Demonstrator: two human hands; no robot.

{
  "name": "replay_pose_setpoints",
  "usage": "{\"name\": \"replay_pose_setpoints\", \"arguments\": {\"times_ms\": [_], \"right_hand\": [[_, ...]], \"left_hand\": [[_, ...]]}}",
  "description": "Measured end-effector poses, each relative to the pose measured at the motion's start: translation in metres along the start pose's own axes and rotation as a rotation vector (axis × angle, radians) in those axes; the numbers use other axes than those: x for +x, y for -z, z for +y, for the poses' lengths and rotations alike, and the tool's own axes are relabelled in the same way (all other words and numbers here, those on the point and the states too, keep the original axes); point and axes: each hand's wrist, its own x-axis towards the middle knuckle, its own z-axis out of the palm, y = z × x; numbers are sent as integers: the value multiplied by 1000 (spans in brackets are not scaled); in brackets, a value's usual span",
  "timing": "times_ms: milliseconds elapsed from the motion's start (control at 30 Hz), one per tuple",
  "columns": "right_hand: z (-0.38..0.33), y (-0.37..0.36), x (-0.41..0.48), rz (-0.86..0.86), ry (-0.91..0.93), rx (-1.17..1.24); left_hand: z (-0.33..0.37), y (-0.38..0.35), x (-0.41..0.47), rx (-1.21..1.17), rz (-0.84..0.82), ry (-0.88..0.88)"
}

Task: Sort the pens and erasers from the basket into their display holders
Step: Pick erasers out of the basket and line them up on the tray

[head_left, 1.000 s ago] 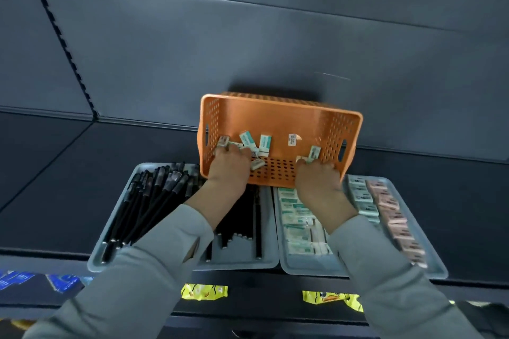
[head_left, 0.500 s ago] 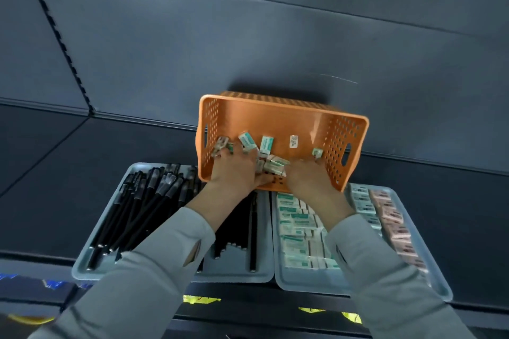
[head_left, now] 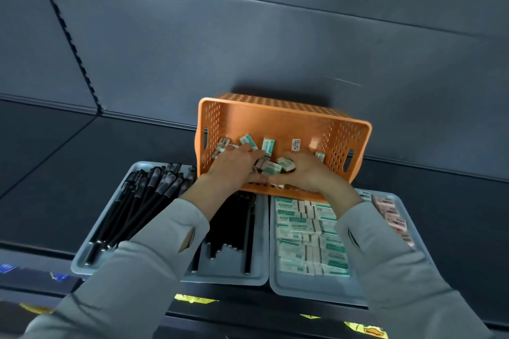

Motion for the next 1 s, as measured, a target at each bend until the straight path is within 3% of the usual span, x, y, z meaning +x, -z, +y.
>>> {"name": "replay_pose_setpoints", "arguments": {"times_ms": [167,367,467,733,900,1000], "right_hand": [[1,4,0,-16,100,33],[-7,-3,1,148,177,130],[-7,-2,-3,214,180,68],[-7,-10,-7,156,179,-38],[-11,-11,-8,175,179,-79],[-11,-10,-10,190,136,-107]], "left_hand": [[0,-2,-4,6,17,-30],[2,3,-10,-67,128,-34],[5,-1,-15,-35,173,-26],[3,-7,-16,78,56,53],[1,-2,-11,-84,62,128],[4,1,-9,-48,38,177]]}}
